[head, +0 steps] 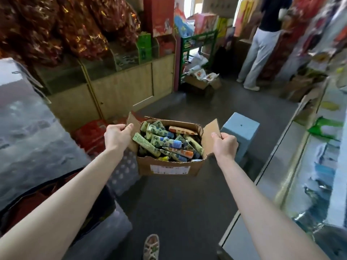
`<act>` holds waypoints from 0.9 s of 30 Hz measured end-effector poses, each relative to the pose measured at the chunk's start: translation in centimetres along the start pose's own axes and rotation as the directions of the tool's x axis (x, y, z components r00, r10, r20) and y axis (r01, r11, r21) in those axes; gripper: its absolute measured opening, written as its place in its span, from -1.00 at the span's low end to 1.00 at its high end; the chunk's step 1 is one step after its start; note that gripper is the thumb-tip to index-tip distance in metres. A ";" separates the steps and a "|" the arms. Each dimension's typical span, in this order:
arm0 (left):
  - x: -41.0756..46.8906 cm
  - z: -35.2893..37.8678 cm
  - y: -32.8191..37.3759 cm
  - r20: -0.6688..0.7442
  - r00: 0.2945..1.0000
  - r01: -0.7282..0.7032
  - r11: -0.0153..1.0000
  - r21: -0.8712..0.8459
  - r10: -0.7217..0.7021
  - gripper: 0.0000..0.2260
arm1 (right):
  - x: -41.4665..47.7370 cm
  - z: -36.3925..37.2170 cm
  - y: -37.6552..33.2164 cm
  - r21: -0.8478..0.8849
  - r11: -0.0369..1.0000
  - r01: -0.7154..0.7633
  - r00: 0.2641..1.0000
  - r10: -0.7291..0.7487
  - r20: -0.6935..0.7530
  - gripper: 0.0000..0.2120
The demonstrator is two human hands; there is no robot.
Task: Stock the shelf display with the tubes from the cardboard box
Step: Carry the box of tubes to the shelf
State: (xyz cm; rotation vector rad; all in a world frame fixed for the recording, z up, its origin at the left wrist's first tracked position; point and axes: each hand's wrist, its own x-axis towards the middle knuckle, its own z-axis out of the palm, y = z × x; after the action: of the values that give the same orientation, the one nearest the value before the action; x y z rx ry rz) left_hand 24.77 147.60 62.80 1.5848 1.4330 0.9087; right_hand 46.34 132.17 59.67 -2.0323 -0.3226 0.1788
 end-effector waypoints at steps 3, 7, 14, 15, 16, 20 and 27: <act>5.6 3.9 2.3 0.113 0.992 -0.050 0.998 0.027 0.046 -0.71 | 4.1 1.7 -1.3 0.002 0.999 -0.053 0.996 0.053 -0.075 -0.70; 11.6 9.8 5.8 0.230 0.967 -0.122 0.991 0.051 0.107 -0.60 | 9.4 3.0 -1.9 0.002 0.995 -0.097 0.975 0.096 -0.199 -0.62; 18.1 22.4 11.0 0.419 0.896 -0.162 0.987 0.005 0.145 -0.68 | 19.6 2.8 -0.7 0.032 0.981 -0.190 0.908 0.188 -0.373 -0.51; 18.8 24.4 11.7 0.445 0.882 -0.172 0.985 -0.006 0.156 -0.68 | 21.2 2.7 -0.2 0.041 0.979 -0.202 0.894 0.201 -0.401 -0.52; 19.4 26.5 12.3 0.474 0.865 -0.175 0.984 -0.019 0.163 -0.69 | 22.7 2.4 0.2 0.043 0.975 -0.217 0.879 0.214 -0.426 -0.54; 22.1 34.9 15.5 0.559 0.808 -0.202 0.979 -0.037 0.188 -0.74 | 29.2 0.9 1.1 0.053 0.965 -0.257 0.834 0.249 -0.492 -0.70; 25.8 48.6 22.7 0.658 0.699 -0.287 0.953 -0.100 0.280 -0.72 | 40.0 -2.5 1.5 0.071 0.950 -0.304 0.738 0.282 -0.613 -0.70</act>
State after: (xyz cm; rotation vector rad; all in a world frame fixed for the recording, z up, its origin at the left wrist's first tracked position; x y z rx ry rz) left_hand 80.78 167.84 62.69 1.9112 0.6872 0.4010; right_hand 85.33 141.51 59.95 -2.0391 0.4201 -0.3100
